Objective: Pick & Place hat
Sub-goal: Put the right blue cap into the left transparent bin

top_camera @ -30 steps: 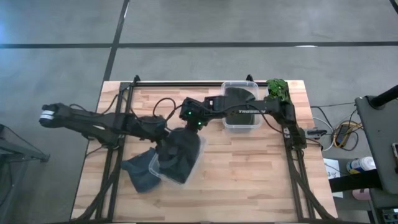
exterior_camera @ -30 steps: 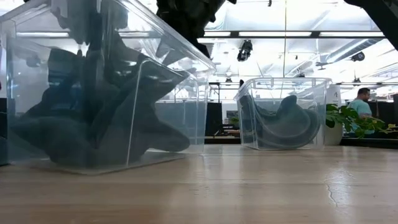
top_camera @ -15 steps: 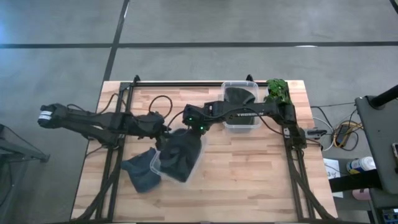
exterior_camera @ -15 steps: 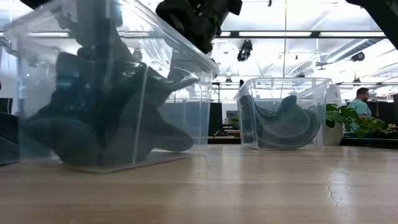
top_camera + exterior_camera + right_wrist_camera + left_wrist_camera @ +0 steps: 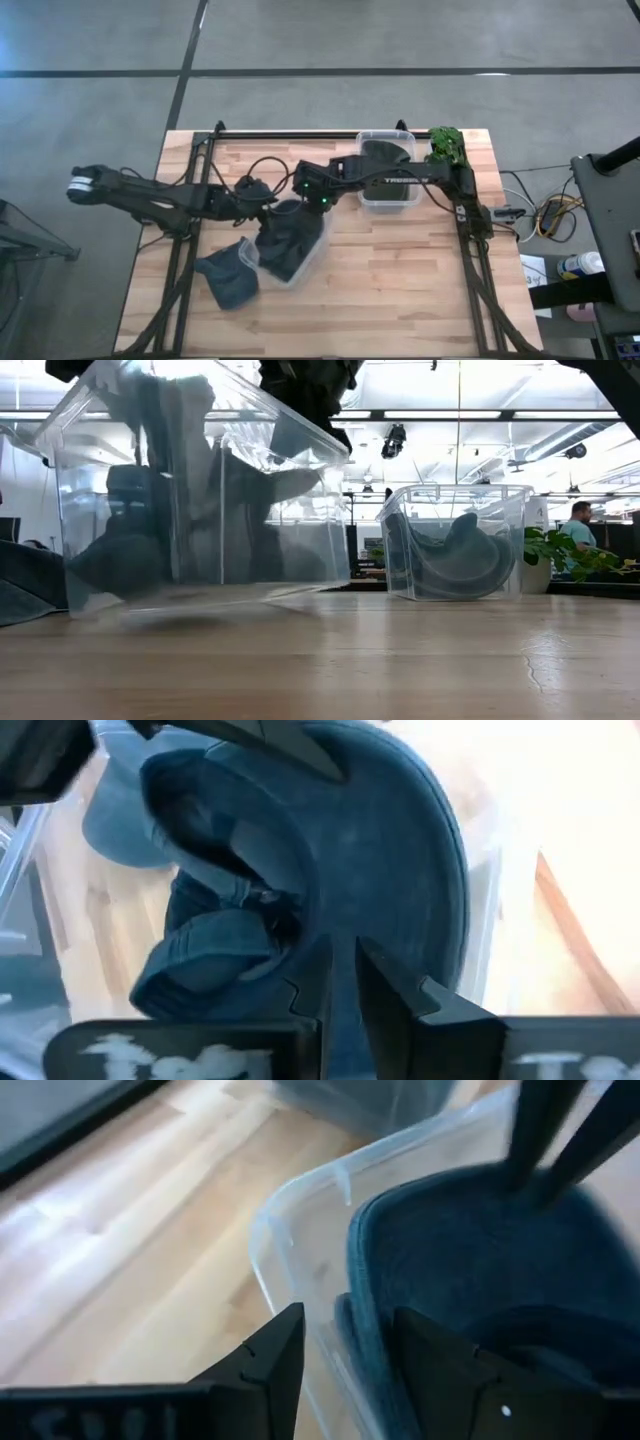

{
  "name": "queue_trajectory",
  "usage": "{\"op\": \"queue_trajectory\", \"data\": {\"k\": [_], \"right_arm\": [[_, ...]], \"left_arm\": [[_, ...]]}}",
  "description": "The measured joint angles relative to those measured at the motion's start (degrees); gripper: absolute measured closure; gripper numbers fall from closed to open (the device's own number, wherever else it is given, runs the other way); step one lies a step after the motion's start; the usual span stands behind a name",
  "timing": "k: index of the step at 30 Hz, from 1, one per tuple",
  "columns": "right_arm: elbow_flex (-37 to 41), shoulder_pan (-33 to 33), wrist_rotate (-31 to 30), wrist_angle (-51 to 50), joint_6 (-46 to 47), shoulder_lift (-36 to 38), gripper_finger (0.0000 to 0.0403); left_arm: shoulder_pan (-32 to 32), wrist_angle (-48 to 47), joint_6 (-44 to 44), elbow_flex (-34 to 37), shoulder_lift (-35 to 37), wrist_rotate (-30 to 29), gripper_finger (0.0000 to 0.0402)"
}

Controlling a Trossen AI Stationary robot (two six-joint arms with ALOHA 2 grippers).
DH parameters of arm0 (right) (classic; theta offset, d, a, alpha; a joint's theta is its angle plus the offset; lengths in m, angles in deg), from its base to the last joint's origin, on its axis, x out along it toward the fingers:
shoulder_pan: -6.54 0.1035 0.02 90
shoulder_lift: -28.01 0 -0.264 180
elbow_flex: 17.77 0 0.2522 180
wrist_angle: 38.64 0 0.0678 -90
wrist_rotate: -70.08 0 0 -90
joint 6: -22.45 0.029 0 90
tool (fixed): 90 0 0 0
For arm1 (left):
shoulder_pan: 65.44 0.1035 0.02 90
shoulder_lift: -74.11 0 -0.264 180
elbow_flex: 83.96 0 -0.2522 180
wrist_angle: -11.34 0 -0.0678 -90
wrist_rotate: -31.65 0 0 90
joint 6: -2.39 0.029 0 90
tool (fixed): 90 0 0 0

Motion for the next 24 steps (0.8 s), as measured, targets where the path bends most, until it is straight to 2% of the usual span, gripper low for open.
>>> {"op": "queue_trajectory", "data": {"k": [8, 15, 20, 24], "right_arm": [[-3.8, 1.3, -3.7, -5.9, 0.1, 0.2, 0.0358], [-3.3, 4.7, -5.4, -10.8, 2.9, 0.2, 0.0358], [-2.6, 7.4, -9.5, -11.4, 4.7, 0.2, 0.0358], [-2.6, 8.1, -12.2, -11.1, 7.9, 0.2, 0.0358]], "left_arm": [[0.0, -1.0, 6.0, -4.0, 3.2, -1.5, 0.0248], [0.0, -7.5, 7.4, -5.9, 5.3, -1.6, 0.0248], [0.0, -3.6, 7.0, -3.1, 4.1, 5.9, 0.0248], [-0.1, 0.7, 6.9, -0.6, 1.5, 6.8, 0.0248]]}}
